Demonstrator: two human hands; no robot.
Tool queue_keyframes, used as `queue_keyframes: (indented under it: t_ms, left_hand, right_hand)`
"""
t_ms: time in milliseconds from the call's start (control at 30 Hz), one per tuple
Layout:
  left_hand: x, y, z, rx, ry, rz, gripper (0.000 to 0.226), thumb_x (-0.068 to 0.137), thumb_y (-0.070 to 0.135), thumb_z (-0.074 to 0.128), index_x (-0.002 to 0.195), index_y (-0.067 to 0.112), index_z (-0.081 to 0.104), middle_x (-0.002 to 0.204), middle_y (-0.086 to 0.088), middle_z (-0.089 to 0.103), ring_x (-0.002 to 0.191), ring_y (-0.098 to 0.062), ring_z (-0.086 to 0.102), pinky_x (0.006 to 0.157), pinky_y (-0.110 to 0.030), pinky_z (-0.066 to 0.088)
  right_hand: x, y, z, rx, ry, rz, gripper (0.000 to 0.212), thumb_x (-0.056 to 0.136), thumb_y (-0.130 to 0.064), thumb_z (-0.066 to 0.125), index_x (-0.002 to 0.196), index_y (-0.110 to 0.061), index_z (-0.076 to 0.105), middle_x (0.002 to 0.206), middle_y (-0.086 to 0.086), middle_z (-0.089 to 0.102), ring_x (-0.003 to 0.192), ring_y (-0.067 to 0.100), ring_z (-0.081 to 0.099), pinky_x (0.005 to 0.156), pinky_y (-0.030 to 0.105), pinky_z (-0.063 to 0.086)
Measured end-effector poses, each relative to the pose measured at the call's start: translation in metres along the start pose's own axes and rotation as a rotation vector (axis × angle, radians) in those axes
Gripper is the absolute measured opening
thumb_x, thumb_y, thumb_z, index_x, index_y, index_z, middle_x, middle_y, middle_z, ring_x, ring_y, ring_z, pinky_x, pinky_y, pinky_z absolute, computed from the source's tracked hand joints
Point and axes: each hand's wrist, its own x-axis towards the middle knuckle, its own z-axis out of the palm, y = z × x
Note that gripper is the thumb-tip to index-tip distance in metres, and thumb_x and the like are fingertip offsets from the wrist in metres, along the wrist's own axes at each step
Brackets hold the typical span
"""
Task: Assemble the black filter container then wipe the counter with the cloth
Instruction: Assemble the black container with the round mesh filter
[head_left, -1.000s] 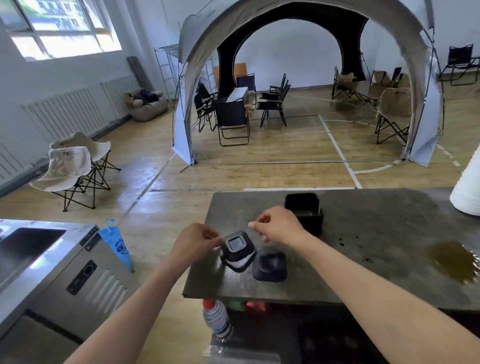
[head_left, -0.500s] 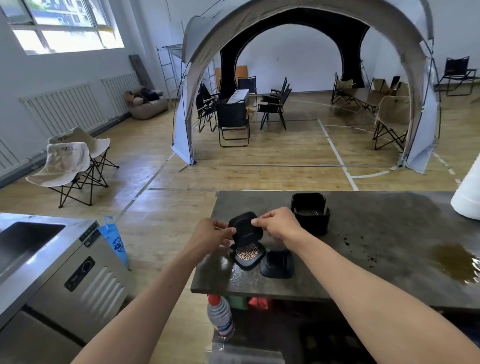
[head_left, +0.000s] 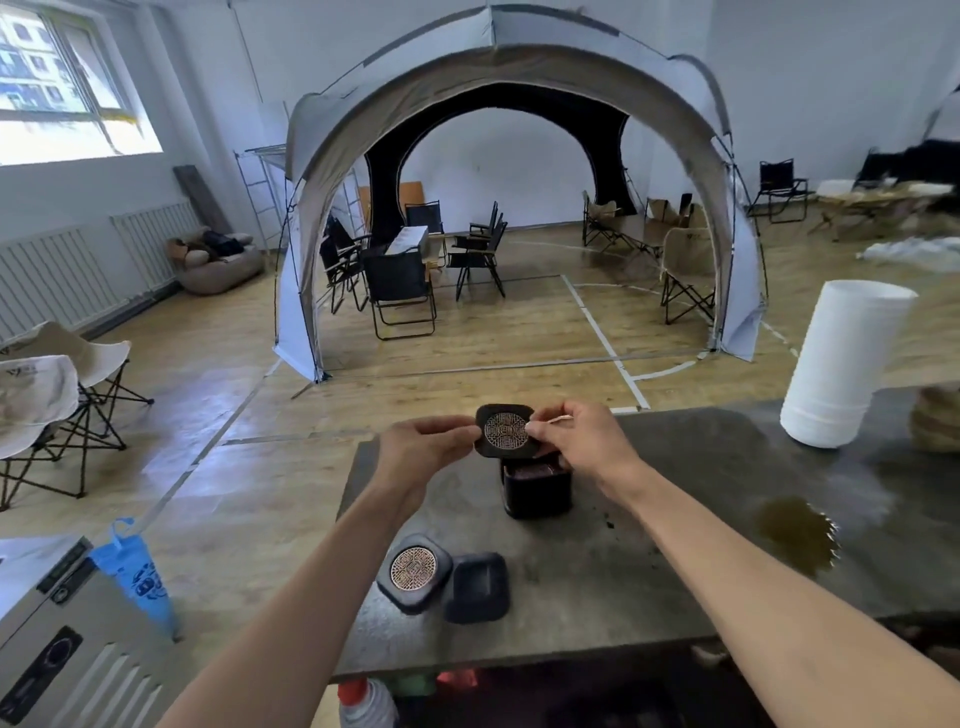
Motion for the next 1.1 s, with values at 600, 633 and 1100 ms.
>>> queue_keyframes:
  t_ms: [600, 633, 1100]
  left_hand:
    - [0.045, -0.035, 0.033, 0.361, 0.021, -0.21, 0.061, 0.061, -0.004, 0.088, 0.082, 0.017, 0.035, 0.077, -0.015, 0.068, 0.062, -0.022, 0.073, 0.043, -0.023, 0.048]
    - [0.045, -0.039, 0.033, 0.36, 0.027, -0.222, 0.062, 0.06, -0.004, 0.088, 0.083, 0.016, 0.034, 0.076, -0.015, 0.067, 0.062, -0.023, 0.073, 0.042, -0.023, 0.048]
    - [0.035, -0.044, 0.016, 0.337, 0.071, -0.225, 0.059, 0.063, 0.0, 0.089, 0.086, 0.014, 0.037, 0.068, -0.012, 0.071, 0.061, -0.019, 0.074, 0.041, -0.02, 0.045]
  right_hand:
    - [0.05, 0.043, -0.035, 0.007, 0.001, 0.503, 0.014, 0.073, -0.007, 0.082, 0.083, -0.001, 0.075, 0.077, 0.007, 0.07, 0.042, 0.004, 0.052, 0.028, 0.012, 0.026]
    - [0.051, 0.045, -0.034, 0.007, -0.004, 0.534, 0.01, 0.074, -0.007, 0.082, 0.074, -0.003, 0.072, 0.071, 0.006, 0.067, 0.036, 0.003, 0.05, 0.026, 0.011, 0.023]
    - [0.046, 0.038, -0.038, -0.087, 0.019, 0.415, 0.03, 0.065, -0.007, 0.089, 0.089, 0.003, 0.074, 0.083, 0.012, 0.073, 0.058, 0.011, 0.057, 0.04, 0.015, 0.041]
